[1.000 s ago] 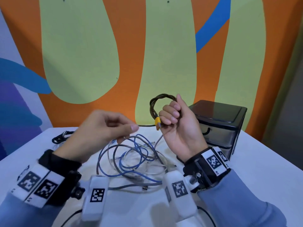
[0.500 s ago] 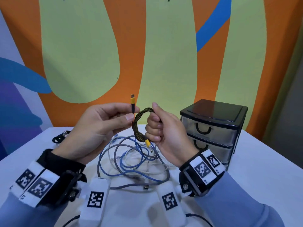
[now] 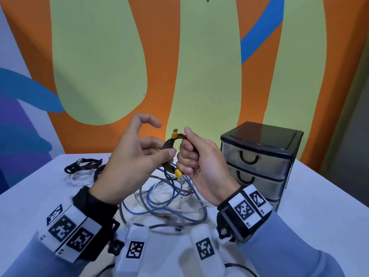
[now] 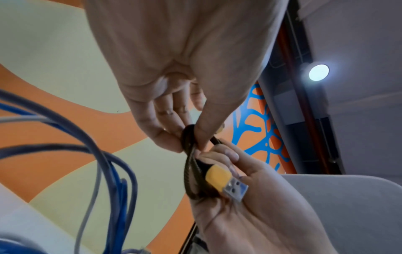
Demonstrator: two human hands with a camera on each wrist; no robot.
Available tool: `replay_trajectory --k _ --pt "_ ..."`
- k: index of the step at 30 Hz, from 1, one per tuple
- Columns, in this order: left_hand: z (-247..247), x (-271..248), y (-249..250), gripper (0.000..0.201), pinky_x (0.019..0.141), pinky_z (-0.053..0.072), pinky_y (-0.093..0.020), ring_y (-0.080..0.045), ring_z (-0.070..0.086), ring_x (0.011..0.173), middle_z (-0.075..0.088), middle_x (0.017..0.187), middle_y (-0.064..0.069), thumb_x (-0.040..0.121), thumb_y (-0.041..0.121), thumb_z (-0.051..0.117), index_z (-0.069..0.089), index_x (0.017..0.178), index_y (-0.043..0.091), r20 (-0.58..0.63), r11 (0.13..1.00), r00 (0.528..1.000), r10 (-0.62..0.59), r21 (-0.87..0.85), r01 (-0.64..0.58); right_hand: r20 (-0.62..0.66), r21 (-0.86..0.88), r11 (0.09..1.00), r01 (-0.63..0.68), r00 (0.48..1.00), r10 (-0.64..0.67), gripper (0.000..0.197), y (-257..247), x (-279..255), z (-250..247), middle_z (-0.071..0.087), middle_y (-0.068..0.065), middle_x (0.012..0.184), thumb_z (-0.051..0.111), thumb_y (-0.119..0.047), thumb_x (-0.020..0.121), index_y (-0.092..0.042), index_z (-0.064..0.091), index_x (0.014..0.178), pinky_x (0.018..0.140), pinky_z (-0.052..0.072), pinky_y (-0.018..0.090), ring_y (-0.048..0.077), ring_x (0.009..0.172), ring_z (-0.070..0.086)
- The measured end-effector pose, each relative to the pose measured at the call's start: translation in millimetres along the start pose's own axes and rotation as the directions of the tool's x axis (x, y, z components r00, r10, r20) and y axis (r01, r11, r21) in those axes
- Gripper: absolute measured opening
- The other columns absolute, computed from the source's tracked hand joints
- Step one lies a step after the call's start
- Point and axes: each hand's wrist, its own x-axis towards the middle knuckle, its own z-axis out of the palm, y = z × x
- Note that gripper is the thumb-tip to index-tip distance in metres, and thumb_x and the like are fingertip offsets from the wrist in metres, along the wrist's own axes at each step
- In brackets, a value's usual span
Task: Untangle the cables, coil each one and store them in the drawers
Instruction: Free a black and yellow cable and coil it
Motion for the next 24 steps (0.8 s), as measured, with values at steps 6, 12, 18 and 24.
replay_trajectory --k 6,12,18,24 --pt "-3 2 -2 0.021 0.092 0.06 -0.051 -0.032 0.079 0.081 0.078 0.085 -0.018 0.084 -0.002 0.084 0.072 0.099 0.007 0.006 0.993 0.999 -0.054 0.104 0.053 0.037 -0.134 0.987 0.09 0.996 -0.085 0.044 7 -1 4 0.021 -0.005 0.06 0.049 -0.031 0.11 -0.017 0.041 0.069 0.055 0.013 0.031 0.012 0.052 0.017" --pt "-7 3 -3 0.015 0.078 0.059 -0.026 -0.018 0.075 0.079 0.081 0.089 -0.011 0.086 0.004 0.084 0.08 0.1 0.009 -0.03 0.996 0.999 -0.022 0.082 0.025 0.003 -0.059 0.997 0.044 0.999 -0.044 0.036 6 -1 9 0.02 0.004 0.069 0.052 -0.034 0.108 -0.01 0.059 0.083 0.056 0.031 0.025 0.015 0.059 0.023" --pt "-6 4 -6 0.017 0.084 0.06 -0.038 -0.02 0.076 0.081 0.08 0.092 -0.016 0.089 0.008 0.082 0.078 0.106 0.009 -0.167 0.998 0.986 0.024 -0.057 -0.034 -0.033 -0.046 0.998 0.031 0.999 -0.032 0.026 8 -3 9 0.06 0.007 0.089 0.058 -0.031 0.105 -0.009 0.069 0.102 0.088 0.05 0.039 0.019 0.086 0.057" --pt "-10 9 -10 0.03 0.078 0.059 -0.034 -0.023 0.076 0.08 0.079 0.083 -0.011 0.091 0.008 0.081 0.066 0.118 0.008 -0.342 0.982 0.938 0.055 -0.151 -0.113 0.058 -0.199 0.969 0.148 0.989 -0.139 0.044 15 -7 14 0.072 0.015 0.12 0.069 -0.022 0.099 -0.022 0.05 0.138 0.094 0.061 0.048 0.02 0.109 0.068"
